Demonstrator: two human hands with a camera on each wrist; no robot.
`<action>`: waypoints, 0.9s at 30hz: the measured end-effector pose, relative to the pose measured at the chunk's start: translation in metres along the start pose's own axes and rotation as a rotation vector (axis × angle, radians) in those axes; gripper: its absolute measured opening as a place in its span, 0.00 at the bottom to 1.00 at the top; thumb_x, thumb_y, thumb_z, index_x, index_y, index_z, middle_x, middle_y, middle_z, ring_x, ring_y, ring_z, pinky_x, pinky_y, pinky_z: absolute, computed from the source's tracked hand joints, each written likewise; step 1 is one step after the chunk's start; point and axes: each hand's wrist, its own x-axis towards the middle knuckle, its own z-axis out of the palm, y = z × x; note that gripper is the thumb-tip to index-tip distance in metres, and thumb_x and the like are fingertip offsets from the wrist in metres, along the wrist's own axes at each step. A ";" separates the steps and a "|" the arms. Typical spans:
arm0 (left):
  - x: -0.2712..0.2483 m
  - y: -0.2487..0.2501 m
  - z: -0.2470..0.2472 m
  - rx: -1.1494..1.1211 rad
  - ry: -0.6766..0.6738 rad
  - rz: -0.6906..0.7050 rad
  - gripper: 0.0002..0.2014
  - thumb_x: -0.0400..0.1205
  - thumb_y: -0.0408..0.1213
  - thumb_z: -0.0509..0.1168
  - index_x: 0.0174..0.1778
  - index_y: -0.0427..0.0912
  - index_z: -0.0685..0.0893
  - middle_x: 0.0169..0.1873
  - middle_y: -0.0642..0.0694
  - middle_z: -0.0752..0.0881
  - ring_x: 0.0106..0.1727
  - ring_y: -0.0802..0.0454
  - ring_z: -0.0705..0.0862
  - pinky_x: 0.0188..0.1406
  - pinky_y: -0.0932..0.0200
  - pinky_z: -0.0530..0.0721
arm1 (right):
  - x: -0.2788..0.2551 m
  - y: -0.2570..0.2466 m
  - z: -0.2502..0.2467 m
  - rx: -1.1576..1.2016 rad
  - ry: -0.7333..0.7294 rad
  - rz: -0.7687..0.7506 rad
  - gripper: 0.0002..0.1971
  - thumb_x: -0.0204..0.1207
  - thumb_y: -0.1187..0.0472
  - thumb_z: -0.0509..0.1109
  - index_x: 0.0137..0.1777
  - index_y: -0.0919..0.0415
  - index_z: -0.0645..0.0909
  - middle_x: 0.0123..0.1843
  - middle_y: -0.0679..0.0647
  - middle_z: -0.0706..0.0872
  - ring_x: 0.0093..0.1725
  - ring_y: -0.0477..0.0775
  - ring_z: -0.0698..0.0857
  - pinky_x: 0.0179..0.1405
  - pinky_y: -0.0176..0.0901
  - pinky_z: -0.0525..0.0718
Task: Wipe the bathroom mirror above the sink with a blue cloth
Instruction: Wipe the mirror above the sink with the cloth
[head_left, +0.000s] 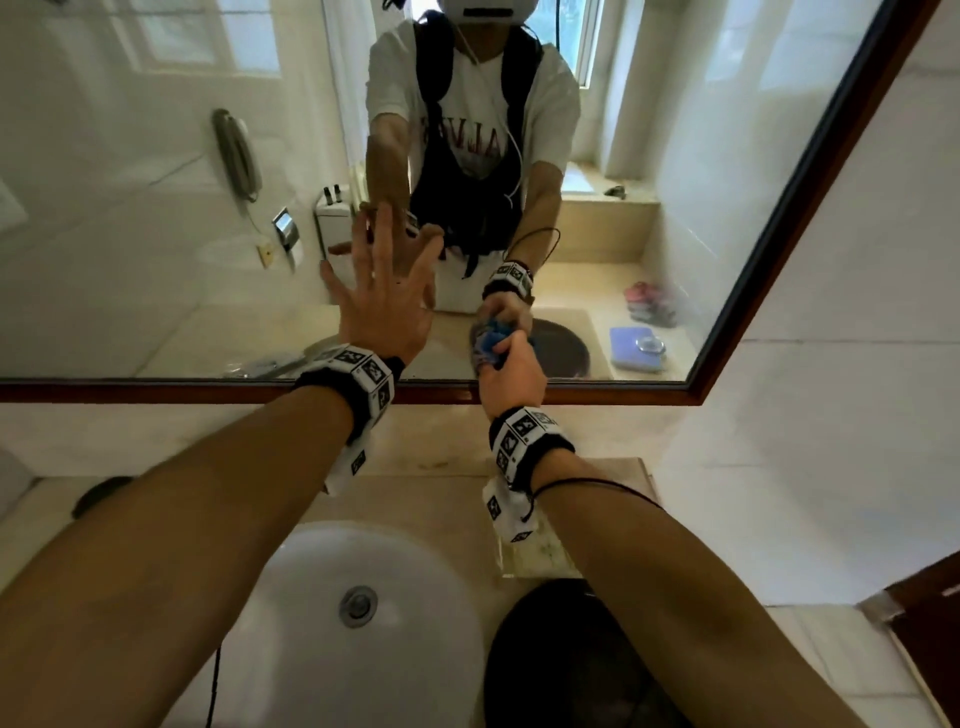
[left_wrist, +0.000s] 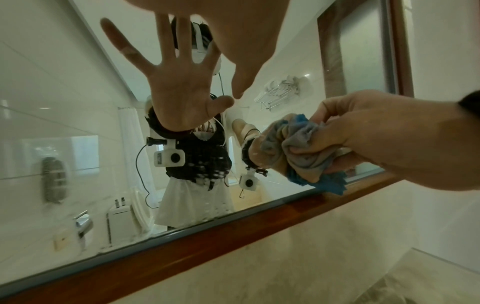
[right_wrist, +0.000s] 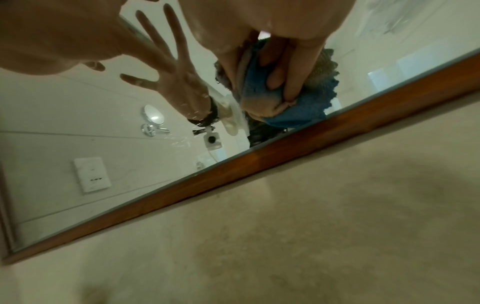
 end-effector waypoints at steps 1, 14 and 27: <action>-0.001 -0.012 -0.001 0.003 -0.003 -0.011 0.42 0.74 0.51 0.72 0.82 0.60 0.58 0.82 0.32 0.54 0.82 0.29 0.53 0.66 0.18 0.63 | -0.004 -0.011 0.011 0.000 -0.016 -0.010 0.08 0.76 0.61 0.68 0.48 0.55 0.70 0.53 0.55 0.82 0.51 0.61 0.83 0.46 0.46 0.77; -0.009 -0.087 0.003 -0.056 -0.168 -0.008 0.51 0.70 0.58 0.73 0.84 0.58 0.50 0.83 0.34 0.47 0.83 0.32 0.46 0.68 0.19 0.60 | -0.030 -0.069 0.065 -0.012 0.047 0.038 0.07 0.76 0.61 0.69 0.50 0.59 0.73 0.53 0.58 0.83 0.49 0.61 0.83 0.42 0.42 0.73; -0.007 -0.085 0.012 -0.096 -0.182 0.002 0.50 0.74 0.55 0.70 0.83 0.58 0.42 0.82 0.36 0.36 0.82 0.32 0.39 0.66 0.15 0.56 | -0.001 -0.050 -0.012 0.043 0.288 0.201 0.12 0.75 0.59 0.70 0.57 0.58 0.75 0.54 0.55 0.85 0.54 0.59 0.83 0.48 0.41 0.72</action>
